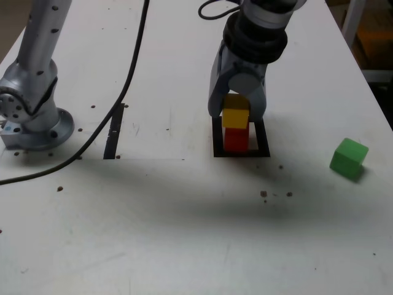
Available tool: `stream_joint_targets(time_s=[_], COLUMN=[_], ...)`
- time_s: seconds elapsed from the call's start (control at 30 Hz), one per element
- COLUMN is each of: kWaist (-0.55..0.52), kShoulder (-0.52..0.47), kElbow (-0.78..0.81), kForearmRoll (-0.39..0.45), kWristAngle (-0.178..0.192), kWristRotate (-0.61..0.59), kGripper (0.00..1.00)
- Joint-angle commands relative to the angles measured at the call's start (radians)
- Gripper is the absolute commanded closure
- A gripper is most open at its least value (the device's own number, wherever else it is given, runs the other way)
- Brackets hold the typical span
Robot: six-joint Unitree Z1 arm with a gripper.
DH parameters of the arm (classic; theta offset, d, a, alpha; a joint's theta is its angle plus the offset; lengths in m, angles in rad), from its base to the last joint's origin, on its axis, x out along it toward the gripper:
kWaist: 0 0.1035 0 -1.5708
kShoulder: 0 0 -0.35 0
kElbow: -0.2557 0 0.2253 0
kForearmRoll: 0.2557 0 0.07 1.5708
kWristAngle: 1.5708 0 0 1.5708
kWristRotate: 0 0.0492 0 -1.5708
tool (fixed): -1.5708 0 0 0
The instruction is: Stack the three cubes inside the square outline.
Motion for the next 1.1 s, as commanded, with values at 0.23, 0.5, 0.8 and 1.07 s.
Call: stream_joint_targets(time_s=[0.23,0.5,0.8,1.07], kWaist=[0.002,-0.001,-0.01,-0.015], kShoulder=[-0.018,-0.024,-0.023,-0.022], kElbow=[0.015,0.026,0.03,0.03], kForearmRoll=[-0.013,-0.027,-0.029,-0.029], kWristAngle=[-0.005,-0.004,-0.004,-0.006], kWristRotate=[-0.008,-0.018,-0.024,-0.028], kGripper=[0.72,0.72,0.72,0.69])
